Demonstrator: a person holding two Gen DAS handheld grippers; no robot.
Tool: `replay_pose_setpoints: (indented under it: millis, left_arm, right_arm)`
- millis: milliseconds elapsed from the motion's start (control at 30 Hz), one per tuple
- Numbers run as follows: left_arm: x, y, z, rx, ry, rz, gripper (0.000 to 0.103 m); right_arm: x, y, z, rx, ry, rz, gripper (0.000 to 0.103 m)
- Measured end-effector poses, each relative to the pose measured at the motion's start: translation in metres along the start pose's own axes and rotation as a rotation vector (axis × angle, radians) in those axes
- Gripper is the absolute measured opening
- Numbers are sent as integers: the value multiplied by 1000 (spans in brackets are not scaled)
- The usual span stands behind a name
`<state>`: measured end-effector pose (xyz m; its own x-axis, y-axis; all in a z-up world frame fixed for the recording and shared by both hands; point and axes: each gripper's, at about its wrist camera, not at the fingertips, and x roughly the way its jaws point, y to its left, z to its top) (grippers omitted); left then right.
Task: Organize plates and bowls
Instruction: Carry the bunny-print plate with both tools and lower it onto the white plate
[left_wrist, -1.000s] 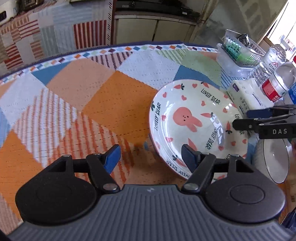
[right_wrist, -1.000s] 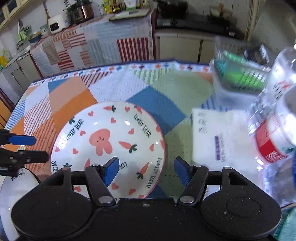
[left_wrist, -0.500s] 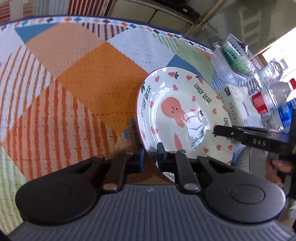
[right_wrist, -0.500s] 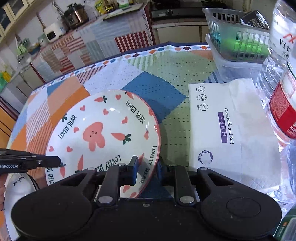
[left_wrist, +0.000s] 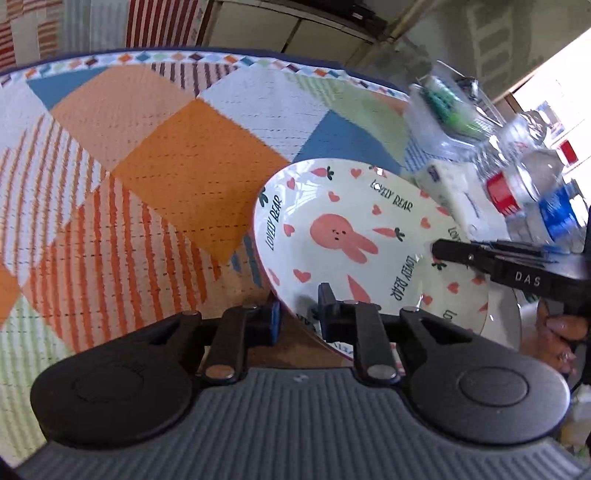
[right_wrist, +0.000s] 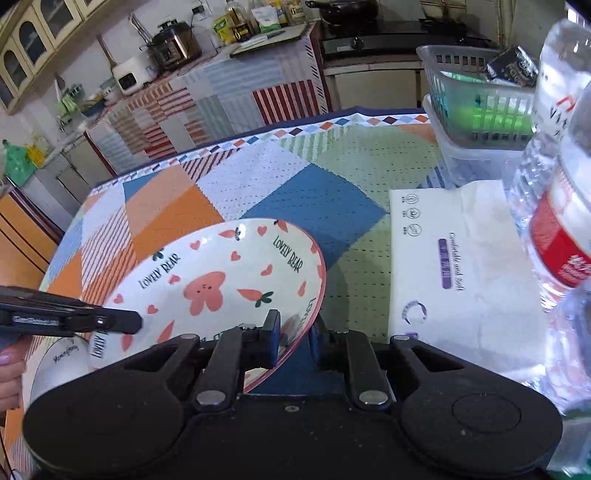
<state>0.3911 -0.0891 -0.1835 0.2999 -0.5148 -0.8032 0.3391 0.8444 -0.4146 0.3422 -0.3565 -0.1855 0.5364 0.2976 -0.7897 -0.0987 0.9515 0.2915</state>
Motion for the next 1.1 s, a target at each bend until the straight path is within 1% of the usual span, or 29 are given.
replay_pose_setpoints:
  millis: [67,133,233,467,633,900,1033,1100]
  left_arm:
    - [-16,-7,-4,29,-28,1,17]
    - [-32,-11,-7,31,-34,-1,17]
    - [-60,-19,-14,54,-53,4,17]
    - [-127,-32,-28,90,-86,22,17]
    - [-168,-39,-45,118,-107,37,18]
    - [-207,-36,-75,130,-103,56,18]
    - [-220,-35,-93,160,-107,63,18]
    - [-224,-33,-101,158,-105,60,18]
  right_arm:
    - [-12,4,-1,-5,-18,10,21]
    - [-26,9,-1,-4,-37,26,21]
    - [-48,25,-3,-35,-62,27,21]
    - [-97,61,-8,-78,-98,70,22]
    - [-124,86,-18,-104,-127,94,22]
    - [-150,116,-48,-126,-157,124,22]
    - [-157,125,-64,-117,-160,140,22]
    - [-159,128,-70,-114,-155,148,22]
